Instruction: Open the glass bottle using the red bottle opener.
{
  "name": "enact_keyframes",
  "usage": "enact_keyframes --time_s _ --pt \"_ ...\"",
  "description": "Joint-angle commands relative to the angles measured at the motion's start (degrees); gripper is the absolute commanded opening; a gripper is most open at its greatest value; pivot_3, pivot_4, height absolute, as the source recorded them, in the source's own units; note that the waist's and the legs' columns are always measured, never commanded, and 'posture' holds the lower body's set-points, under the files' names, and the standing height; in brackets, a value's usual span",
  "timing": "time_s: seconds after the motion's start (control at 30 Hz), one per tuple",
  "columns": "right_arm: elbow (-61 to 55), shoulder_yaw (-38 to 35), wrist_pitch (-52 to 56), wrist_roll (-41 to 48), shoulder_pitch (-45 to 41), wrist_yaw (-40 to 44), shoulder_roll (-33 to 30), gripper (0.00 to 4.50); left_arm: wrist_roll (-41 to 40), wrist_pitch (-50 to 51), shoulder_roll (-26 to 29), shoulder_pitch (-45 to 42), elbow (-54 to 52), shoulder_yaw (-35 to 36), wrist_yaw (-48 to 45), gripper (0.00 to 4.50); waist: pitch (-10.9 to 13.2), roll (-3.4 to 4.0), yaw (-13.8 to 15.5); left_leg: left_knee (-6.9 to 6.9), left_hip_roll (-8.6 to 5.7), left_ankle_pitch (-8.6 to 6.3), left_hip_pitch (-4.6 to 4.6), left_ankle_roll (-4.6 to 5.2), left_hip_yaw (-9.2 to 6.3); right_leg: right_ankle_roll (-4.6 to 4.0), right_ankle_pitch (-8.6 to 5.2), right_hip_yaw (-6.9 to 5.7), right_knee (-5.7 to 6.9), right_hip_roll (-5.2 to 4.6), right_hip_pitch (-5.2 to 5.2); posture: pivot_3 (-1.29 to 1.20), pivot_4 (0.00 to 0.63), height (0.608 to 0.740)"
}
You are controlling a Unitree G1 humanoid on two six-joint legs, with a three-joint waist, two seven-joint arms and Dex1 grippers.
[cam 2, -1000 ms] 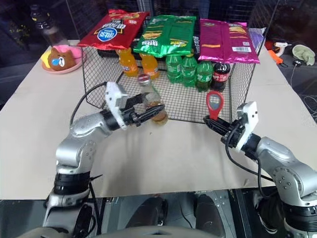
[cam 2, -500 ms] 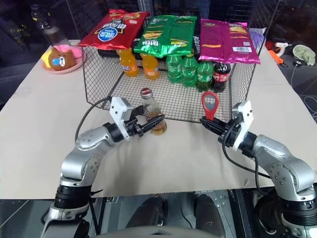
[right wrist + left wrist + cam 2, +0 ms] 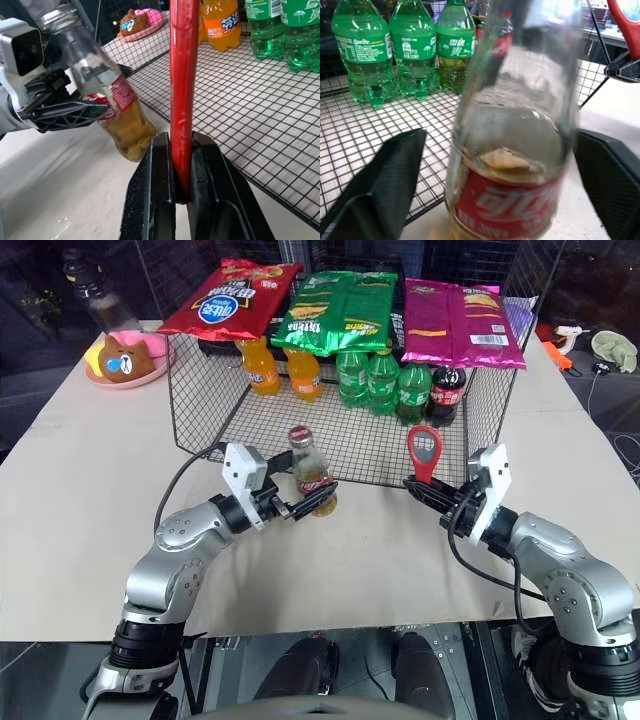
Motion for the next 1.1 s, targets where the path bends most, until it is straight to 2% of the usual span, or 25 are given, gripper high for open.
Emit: enact_keyframes --time_s 0.03,0.37,0.77,0.9,1.1 --pt "-1.5 -1.1 -0.9 -0.1 0.4 0.2 0.1 0.00 -1.5 -0.8 0.5 0.5 -2.3 0.4 -0.3 4.44 0.0 0.00 0.0 0.00 0.00 0.00 0.00 0.00 0.00 0.00 0.00 0.00 0.00 0.00 0.00 0.00 0.150 0.740" --pt "-1.1 -1.0 -1.3 -1.0 0.7 0.7 0.3 0.00 -8.3 -3.1 -1.4 -1.9 -4.1 3.7 -0.7 4.44 0.0 0.00 0.0 -0.01 0.00 0.00 0.00 0.00 0.00 0.00 0.00 0.00 -0.01 -0.01 0.00 0.00 0.150 0.740" --pt "-1.3 -1.3 -1.1 -1.4 0.4 0.6 0.3 0.00 -7.5 -7.2 -1.9 -3.2 -2.7 2.1 -0.9 4.44 0.0 0.00 0.0 -0.01 0.00 0.00 0.00 0.00 0.00 0.00 0.00 0.00 -0.02 0.00 0.01 0.00 0.150 0.740" --pt "-1.3 -1.3 -0.9 -1.4 0.1 0.5 0.3 0.00 -4.1 -10.3 -1.1 -2.3 -1.4 0.2 -1.9 4.44 0.0 0.00 0.0 -0.01 0.00 0.00 0.00 0.00 0.01 0.00 0.00 0.00 -0.03 0.01 0.01 0.00 0.150 0.740" --pt "-1.3 -1.2 -0.5 -1.3 -0.5 0.3 0.2 0.00 -3.3 -11.8 -1.4 -1.2 -0.3 -0.2 -1.4 4.44 0.0 0.00 0.0 -0.01 0.00 0.00 0.00 0.00 0.00 0.00 0.00 -0.01 -0.02 0.01 0.01 0.00 0.150 0.740"
